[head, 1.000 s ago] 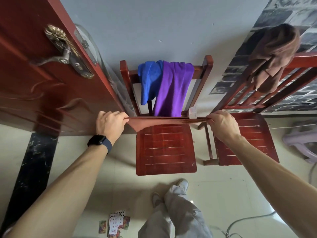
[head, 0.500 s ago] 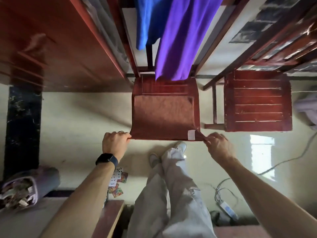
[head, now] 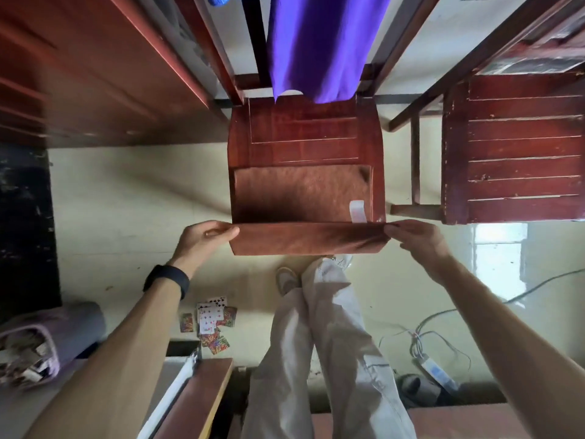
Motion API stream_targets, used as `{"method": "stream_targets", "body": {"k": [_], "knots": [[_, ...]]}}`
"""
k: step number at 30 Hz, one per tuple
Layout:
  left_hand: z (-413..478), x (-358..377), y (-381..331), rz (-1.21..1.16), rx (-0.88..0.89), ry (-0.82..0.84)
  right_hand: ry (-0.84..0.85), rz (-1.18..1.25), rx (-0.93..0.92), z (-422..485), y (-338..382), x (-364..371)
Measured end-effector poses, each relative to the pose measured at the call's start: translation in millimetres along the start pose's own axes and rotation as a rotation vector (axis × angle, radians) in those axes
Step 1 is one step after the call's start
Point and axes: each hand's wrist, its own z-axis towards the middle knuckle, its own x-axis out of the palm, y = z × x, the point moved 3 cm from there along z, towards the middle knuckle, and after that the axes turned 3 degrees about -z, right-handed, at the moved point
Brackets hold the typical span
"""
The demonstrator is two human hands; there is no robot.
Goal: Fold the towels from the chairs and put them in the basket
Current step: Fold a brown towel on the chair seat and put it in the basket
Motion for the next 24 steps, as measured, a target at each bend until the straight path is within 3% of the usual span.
{"method": "stream_targets", "body": {"k": [5, 10, 24], "knots": [[58.9, 11.0, -17.4, -0.314, -0.027, -0.032, -0.06, 0.208, -0.038, 59.2, 22.1, 9.8], [101.4, 29.3, -28.9, -0.38, 0.007, -0.117, -0.137, 0.231, -0.108, 100.5, 33.0, 25.0], [149.5, 40.0, -23.3, -0.038, 0.123, -0.393, -0.311, 0.007, -0.079, 141.6, 32.3, 44.4]]}}
